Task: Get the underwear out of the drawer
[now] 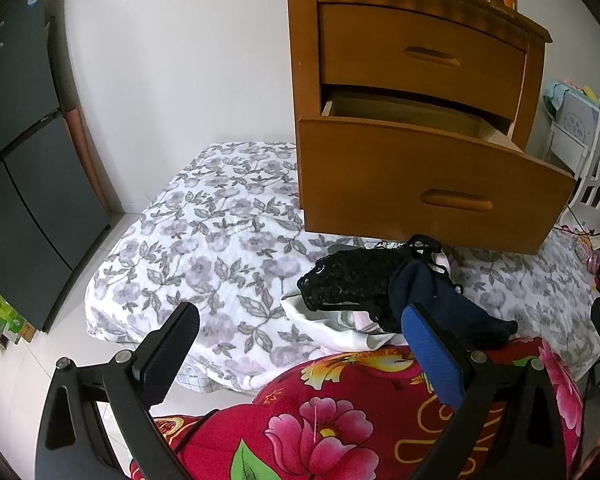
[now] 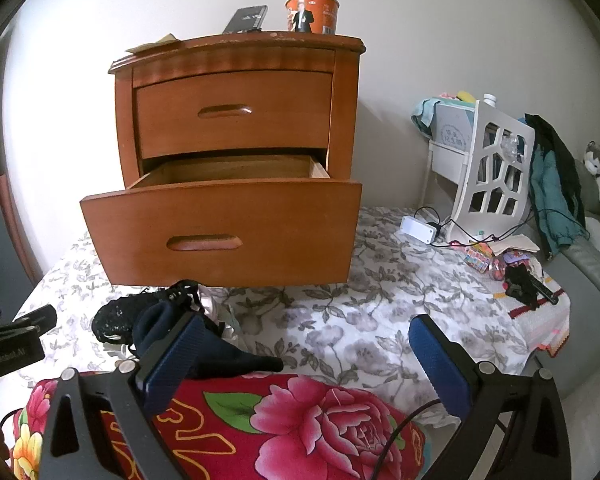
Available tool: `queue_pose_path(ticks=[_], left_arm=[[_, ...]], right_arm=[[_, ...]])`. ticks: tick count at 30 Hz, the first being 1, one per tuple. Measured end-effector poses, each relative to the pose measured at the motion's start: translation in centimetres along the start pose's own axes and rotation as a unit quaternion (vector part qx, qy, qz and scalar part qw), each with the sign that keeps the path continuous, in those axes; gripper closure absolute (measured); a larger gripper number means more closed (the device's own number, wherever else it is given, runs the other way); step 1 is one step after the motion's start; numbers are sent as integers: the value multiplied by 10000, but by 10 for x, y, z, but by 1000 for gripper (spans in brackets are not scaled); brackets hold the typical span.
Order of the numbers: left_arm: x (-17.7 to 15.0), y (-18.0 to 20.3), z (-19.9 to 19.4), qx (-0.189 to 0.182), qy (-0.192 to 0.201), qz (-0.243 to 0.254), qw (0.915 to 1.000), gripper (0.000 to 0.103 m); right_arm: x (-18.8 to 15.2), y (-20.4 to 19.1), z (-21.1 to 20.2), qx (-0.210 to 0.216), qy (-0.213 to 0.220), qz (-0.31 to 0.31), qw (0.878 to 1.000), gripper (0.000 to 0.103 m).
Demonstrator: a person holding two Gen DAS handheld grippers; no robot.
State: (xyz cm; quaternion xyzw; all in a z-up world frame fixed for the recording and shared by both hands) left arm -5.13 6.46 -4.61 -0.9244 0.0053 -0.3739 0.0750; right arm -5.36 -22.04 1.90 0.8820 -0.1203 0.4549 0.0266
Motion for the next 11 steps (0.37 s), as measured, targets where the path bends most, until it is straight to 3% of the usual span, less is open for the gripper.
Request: queue_pose_path(ticks=[11], left_arm=[[-1,3,-3,-53,63,-11,10000,2]], right_arm=[[-1,1,0,0,1,7,10000,0]])
Point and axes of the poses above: each gripper's, at about its wrist camera, not at the fingertips, and z roughly the way its jaws point, y to its right, x to its top, the point moved 8 cm from there along z, roughly the way its jaws point, and after that the axes turned 7 degrees about z, right-handed, at the moved point
